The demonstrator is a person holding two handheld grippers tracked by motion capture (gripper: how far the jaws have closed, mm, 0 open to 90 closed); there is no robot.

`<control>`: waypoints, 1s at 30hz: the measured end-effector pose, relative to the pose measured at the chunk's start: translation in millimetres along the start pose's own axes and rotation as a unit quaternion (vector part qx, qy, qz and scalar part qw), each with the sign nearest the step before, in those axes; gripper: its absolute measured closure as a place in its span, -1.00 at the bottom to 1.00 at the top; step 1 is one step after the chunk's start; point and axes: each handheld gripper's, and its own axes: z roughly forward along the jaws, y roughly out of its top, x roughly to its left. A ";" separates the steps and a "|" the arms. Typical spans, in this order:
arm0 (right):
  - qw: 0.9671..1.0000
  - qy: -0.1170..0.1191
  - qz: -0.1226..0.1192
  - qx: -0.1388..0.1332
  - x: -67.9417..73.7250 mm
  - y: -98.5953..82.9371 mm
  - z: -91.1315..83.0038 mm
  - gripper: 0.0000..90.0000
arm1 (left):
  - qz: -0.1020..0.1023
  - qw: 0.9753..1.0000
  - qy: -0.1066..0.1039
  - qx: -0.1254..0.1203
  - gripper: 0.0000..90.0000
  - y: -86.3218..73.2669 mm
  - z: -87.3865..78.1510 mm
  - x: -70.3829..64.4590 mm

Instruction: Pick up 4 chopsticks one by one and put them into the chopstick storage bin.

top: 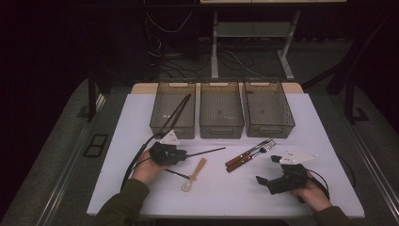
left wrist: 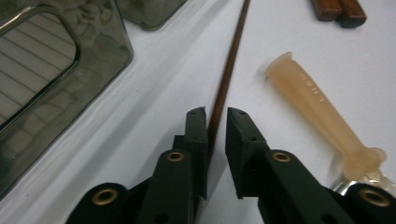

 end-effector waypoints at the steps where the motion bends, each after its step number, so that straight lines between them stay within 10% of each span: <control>1: 1.000 0.000 0.000 0.000 -0.1 0.0 -0.1 -0.98 | -0.003 1.000 -0.001 0.006 0.77 -1.1 1.4 0.6; 30: 1.000 0.001 0.000 0.001 -0.2 -0.2 0.5 -0.98 | 0.051 0.999 0.008 0.002 0.89 0.9 4.2 2.2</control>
